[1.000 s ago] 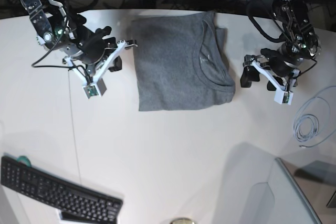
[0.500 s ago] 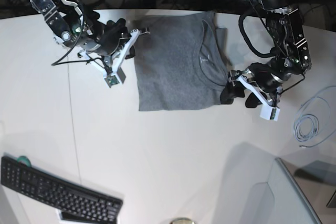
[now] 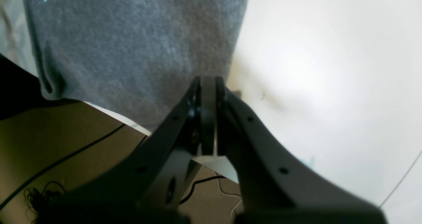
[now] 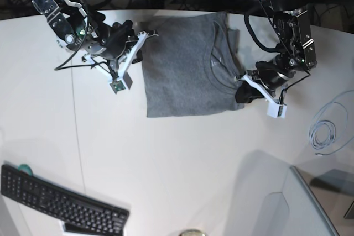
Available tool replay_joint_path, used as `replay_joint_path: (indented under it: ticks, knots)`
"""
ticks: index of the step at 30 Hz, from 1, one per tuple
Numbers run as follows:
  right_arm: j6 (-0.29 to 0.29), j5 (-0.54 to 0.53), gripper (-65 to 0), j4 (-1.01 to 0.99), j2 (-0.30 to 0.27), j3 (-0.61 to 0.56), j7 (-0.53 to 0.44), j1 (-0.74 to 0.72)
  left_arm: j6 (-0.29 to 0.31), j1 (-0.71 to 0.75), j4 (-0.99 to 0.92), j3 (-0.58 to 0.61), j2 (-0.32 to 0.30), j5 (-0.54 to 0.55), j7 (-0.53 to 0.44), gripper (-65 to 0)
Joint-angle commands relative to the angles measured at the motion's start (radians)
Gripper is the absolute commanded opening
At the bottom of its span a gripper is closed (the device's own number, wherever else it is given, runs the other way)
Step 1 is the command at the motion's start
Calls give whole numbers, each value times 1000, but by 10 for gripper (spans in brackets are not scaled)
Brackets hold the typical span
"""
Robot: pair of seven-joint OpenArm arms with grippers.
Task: Layout the t-shirt on the table in an organized manner, then fold the t-shirt properly
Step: 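Push the shirt edge with the left gripper to square the stack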
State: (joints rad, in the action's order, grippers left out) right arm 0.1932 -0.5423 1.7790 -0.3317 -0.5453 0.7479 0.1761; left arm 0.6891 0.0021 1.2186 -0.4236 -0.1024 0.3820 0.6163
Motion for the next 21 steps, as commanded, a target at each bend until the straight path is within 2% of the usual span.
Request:
replay_joint_path:
  ticks: [1,7,11,14,17,21]
  knots:
    - [-8,-5,-650,18,-4,1,-15,-8,9,-18,20,-1,-6,21,-22,-650]
    - [-8,-5,-650,17,-4,1,-15,-8,9,-43,59,-1,-4,22,-20,-650]
    - [-8,-5,-650,17,-4,0,-15,-8,9,-44,160,-1,13,22,63,-650]
    - [-8,-5,-650,17,-4,0,-15,-8,9,-63,211,-1,33,16,89,-650]
    - [-8,-5,-650,17,-2,0,-15,-8,9,-84,203,1,34,16,100,-650]
    - [-8,-5,-650,17,-2,0,-15,-8,9,-141,86,1,30,16,84,-650]
